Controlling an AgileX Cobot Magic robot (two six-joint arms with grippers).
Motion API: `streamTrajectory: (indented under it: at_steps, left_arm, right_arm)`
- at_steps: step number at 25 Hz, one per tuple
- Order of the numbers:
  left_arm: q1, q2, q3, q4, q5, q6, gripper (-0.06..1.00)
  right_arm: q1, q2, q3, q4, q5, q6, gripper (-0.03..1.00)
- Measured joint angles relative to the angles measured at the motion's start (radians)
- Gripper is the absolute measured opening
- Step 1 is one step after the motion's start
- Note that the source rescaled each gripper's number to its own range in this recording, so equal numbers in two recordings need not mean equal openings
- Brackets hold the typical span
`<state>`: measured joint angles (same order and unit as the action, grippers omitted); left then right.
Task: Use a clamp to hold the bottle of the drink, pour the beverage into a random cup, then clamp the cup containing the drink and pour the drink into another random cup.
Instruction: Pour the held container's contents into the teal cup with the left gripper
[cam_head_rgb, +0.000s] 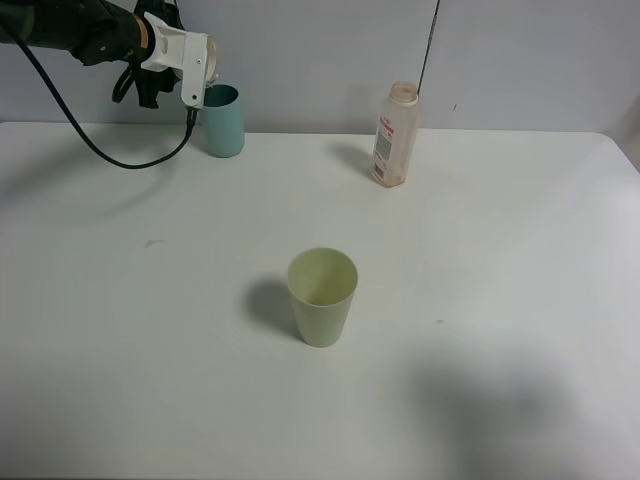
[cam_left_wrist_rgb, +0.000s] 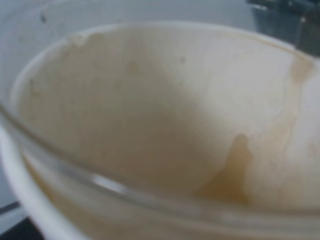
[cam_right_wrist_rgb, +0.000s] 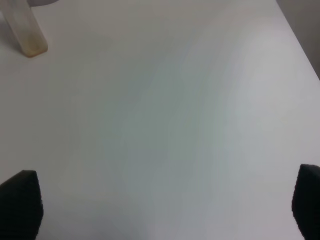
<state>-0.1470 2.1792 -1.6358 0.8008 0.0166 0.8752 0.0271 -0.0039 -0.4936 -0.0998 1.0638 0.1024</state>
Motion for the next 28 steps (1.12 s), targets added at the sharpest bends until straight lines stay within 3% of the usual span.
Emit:
streamTrajectory:
  at_steps: [9,19,24,26,28]
  left_arm:
    - [-0.004,0.000,0.000,0.000,0.000,0.066,0.02]
    - [-0.004,0.000,0.000,-0.001,-0.001,0.070,0.02]
    - [-0.004,0.000,0.000,-0.001,-0.001,-0.029,0.02]
    - [-0.004,0.000,0.000,-0.001,-0.001,-0.108,0.02]
    - [-0.004,0.000,0.000,-0.001,-0.001,-0.248,0.02]
  right_arm:
    - [0.000,0.000,0.000,0.000,0.000,0.000,1.00]
    - [0.000,0.000,0.000,0.000,0.000,0.000,1.00]
    - [0.000,0.000,0.000,0.000,0.000,0.000,1.00]
    - [0.000,0.000,0.000,0.000,0.000,0.000,1.00]
    - [0.000,0.000,0.000,0.000,0.000,0.000,1.00]
